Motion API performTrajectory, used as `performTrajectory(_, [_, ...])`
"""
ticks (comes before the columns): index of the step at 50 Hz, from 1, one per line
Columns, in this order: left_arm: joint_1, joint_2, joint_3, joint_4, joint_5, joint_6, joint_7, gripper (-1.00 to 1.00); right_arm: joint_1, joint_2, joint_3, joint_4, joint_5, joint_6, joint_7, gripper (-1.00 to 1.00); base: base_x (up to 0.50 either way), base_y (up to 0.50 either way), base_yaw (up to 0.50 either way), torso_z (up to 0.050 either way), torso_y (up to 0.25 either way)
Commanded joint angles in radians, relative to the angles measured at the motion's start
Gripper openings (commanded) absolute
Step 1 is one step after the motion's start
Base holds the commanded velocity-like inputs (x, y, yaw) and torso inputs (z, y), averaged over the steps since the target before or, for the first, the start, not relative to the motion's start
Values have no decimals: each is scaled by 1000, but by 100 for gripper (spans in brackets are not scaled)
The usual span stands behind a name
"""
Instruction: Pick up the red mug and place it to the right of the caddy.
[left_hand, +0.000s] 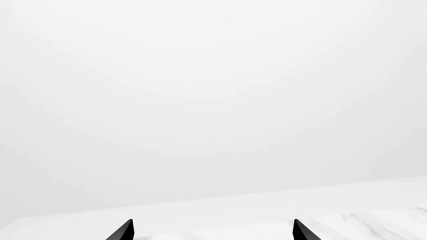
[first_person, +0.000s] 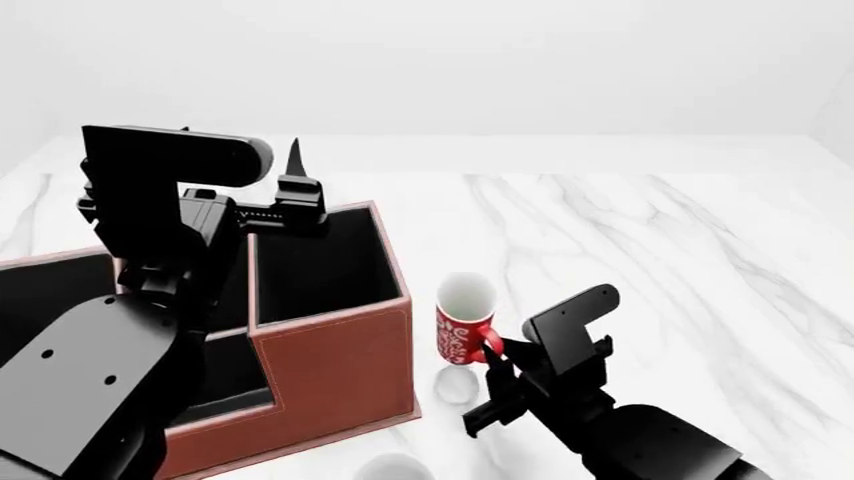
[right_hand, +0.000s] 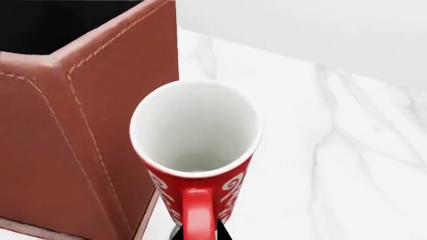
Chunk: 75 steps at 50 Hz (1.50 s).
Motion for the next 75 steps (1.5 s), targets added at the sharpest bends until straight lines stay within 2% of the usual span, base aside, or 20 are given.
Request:
performTrajectory(1, [3, -3, -4, 2, -6, 2, -4, 100, -28, -37, -30, 87, -39, -82, -38, -100, 0, 0, 0, 0, 0])
performTrajectory(17, [6, -9, -5, 2, -14, 5, -9, 100, -27, -105, -47, 311, -86, -216, -83, -100, 0, 0, 0, 0, 1])
performTrajectory(40, [17, -15, 5, -4, -19, 21, -15, 100, -17, -123, -53, 390, -83, -220, -89, -100, 0, 0, 0, 0, 0])
performTrajectory(41, [17, -15, 5, -6, -19, 21, -15, 100, -16, -121, -56, 390, -79, -218, -98, 100, 0, 0, 0, 0, 0])
performTrajectory(56, [17, -19, 5, -5, -27, 22, -21, 100, -13, -123, -55, 390, -75, -207, -82, 100, 0, 0, 0, 0, 0])
performTrajectory(64, [12, -20, 6, -9, -29, 23, -24, 100, -45, -89, -46, 276, -44, -156, -55, 100, 0, 0, 0, 0, 0])
performTrajectory(70, [10, -24, 4, -13, -31, 24, -25, 100, -108, -27, -1, 75, 23, -79, 7, 100, 0, 0, 0, 0, 0])
performTrajectory(75, [12, -24, 4, -12, -33, 26, -27, 100, -203, 72, 103, -201, 160, 26, 94, 100, 0, 0, 0, 0, 0])
